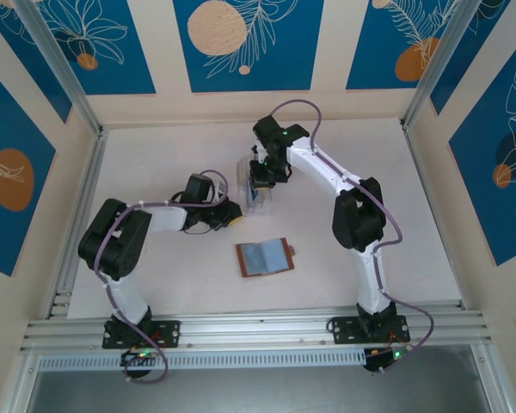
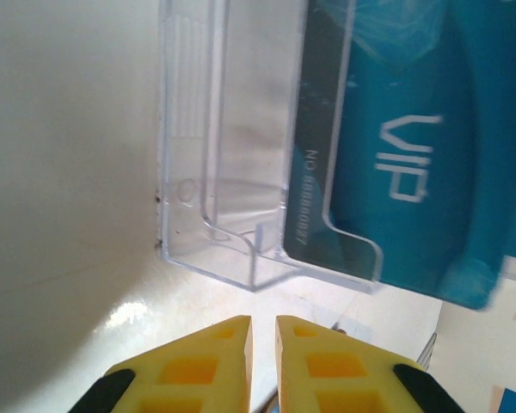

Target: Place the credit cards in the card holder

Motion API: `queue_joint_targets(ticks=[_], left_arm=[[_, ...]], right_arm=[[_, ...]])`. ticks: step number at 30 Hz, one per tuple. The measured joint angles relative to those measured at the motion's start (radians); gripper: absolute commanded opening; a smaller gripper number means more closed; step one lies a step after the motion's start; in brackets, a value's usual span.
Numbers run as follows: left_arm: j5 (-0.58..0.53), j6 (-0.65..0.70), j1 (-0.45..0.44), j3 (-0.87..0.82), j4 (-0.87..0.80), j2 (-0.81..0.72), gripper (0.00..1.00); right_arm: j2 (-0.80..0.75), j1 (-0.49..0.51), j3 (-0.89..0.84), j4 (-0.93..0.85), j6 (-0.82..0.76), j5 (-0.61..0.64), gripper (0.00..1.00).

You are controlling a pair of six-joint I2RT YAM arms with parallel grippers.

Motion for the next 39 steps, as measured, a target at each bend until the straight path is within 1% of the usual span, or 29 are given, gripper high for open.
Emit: queue_joint_targets(ticks=[7, 12, 15, 17, 22, 26, 33, 36, 39], left_arm=[[-0.021, 0.047, 0.014, -0.003, -0.103, -0.161, 0.15], [-0.034, 0.085, 0.011, -0.039, -0.192, -0.283, 0.16], [-0.057, 0.112, -0.014, -0.049, -0.262, -0.335, 0.16], [-0.082, 0.127, -0.054, -0.049, -0.300, -0.354, 0.16], [-0.148, 0.158, -0.225, -0.049, -0.385, -0.361, 0.16], [-0.180, 0.173, -0.315, -0.045, -0.404, -0.321, 0.16], [-0.232, 0.184, -0.370, -0.029, -0.428, -0.203, 0.15], [-0.252, 0.196, -0.376, -0.018, -0.436, -0.180, 0.15], [-0.274, 0.204, -0.378, -0.017, -0.451, -0.172, 0.15]], right_arm=[[-0.032, 0.000, -0.005, -0.005, 0.000, 0.028, 0.00], [-0.055, 0.001, -0.010, -0.008, 0.000, 0.042, 0.00], [-0.072, 0.001, -0.025, -0.005, 0.000, 0.059, 0.00], [-0.101, 0.001, -0.056, -0.001, 0.000, 0.074, 0.00], [-0.265, 0.001, -0.237, 0.059, 0.010, 0.074, 0.00], [-0.415, 0.001, -0.410, 0.135, 0.022, 0.036, 0.00], [-0.621, -0.023, -0.763, 0.285, 0.051, -0.072, 0.00], [-0.676, -0.037, -0.880, 0.338, 0.064, -0.126, 0.00], [-0.706, -0.042, -0.953, 0.390, 0.076, -0.174, 0.00]])
